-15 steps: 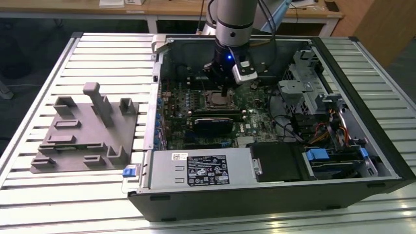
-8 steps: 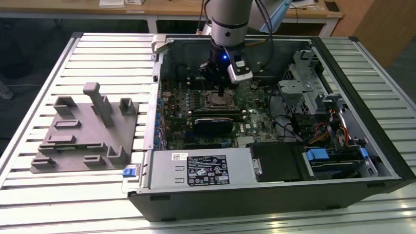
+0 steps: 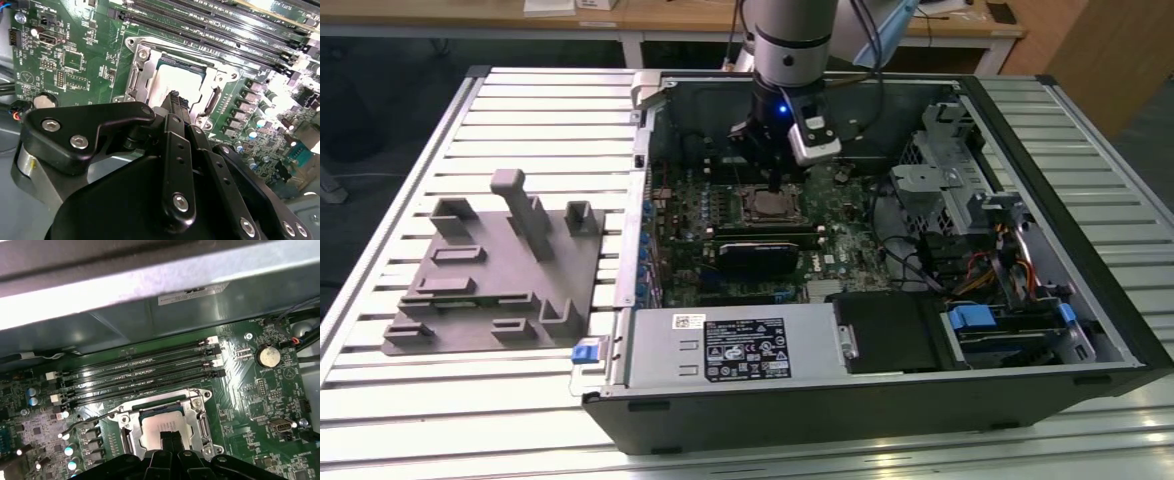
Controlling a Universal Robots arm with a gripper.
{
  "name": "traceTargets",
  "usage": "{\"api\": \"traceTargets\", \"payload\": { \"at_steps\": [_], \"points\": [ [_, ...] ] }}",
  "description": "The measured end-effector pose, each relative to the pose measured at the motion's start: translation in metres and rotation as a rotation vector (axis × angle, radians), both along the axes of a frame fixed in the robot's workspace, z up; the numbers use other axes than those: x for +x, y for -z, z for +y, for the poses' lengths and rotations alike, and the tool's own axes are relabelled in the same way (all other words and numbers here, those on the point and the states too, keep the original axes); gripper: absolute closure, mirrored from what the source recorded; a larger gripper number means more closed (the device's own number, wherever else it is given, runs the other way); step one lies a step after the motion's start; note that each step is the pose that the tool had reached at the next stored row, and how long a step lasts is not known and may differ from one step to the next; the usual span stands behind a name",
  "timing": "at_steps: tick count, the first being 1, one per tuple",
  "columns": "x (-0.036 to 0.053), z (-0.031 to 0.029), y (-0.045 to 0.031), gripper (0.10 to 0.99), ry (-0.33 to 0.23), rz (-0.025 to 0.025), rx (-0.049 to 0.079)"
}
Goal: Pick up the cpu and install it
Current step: 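Close the cpu cover, then install the first cpu locking lever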
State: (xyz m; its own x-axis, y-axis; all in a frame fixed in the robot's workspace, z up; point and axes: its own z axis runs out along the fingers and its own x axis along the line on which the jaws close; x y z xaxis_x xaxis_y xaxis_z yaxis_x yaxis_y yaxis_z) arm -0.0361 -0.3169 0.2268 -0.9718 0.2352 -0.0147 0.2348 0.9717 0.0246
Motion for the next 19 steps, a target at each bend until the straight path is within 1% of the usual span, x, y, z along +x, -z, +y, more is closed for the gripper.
{"api": "traceTargets", "payload": {
  "at_steps": [2,6,14,19],
  "points": [
    [0.0,0.0,-0.0026,0.98,0.0,-0.0009,0.0],
    [-0.0001,0.0,-0.0031,0.98,0.0,-0.0035,0.0],
    [-0.0004,0.0,-0.0031,0.98,0.0,-0.004,0.0],
    [-0.0047,0.0,-0.0031,0.98,0.0,-0.004,0.0]
  ]
}}
